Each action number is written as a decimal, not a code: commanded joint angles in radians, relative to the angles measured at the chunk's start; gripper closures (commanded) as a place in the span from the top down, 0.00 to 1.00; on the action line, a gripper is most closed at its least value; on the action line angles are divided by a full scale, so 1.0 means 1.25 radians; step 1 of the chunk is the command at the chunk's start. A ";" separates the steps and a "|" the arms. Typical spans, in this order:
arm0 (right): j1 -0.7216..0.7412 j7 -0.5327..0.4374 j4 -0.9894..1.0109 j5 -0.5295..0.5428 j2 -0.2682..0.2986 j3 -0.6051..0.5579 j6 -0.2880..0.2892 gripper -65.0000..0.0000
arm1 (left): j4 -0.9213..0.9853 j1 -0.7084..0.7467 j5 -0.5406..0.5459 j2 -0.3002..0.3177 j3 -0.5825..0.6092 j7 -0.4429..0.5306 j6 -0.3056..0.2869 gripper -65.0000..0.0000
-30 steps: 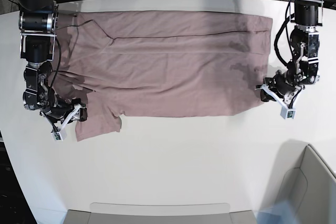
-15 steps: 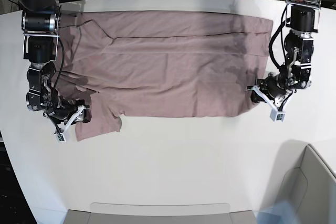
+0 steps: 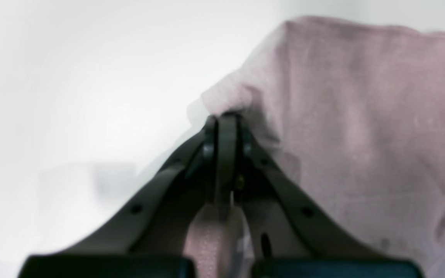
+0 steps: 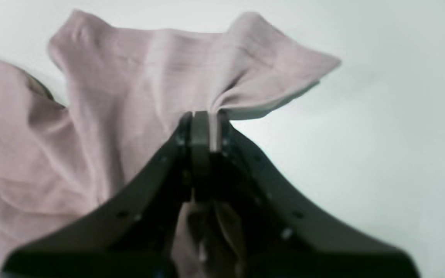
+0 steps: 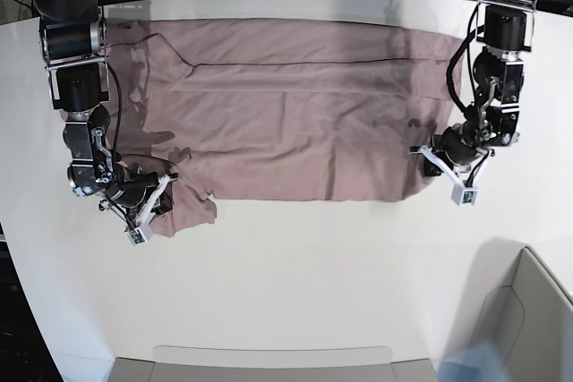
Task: Fold the T-shirt properly
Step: 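Move the left gripper to the hem corner and grasp it, then lift the hem with both grippers and fold it over toward the collar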
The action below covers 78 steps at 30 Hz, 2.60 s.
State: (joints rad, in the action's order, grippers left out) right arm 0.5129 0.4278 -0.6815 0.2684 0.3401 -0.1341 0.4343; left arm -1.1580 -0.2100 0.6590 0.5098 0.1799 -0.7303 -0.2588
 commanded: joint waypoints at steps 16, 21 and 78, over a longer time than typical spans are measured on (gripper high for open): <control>-0.032 0.182 -0.239 -0.012 0.051 0.179 0.008 0.00 | -0.134 0.052 0.011 0.001 -0.154 -0.035 -0.001 0.00; -0.093 0.196 -0.333 -0.014 0.059 0.243 0.008 0.00 | -0.181 0.069 0.009 0.004 -0.156 -0.044 -0.001 0.00; -0.170 0.275 -0.424 -0.016 0.034 0.307 0.012 0.00 | 0.240 -0.271 0.009 -0.021 0.248 0.053 -0.003 0.32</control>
State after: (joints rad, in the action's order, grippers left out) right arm 0.2718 0.7898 -1.1957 0.2367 0.3679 0.2440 0.4461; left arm -0.8505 -0.5240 0.6735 0.4812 0.4953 -0.6559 -0.2630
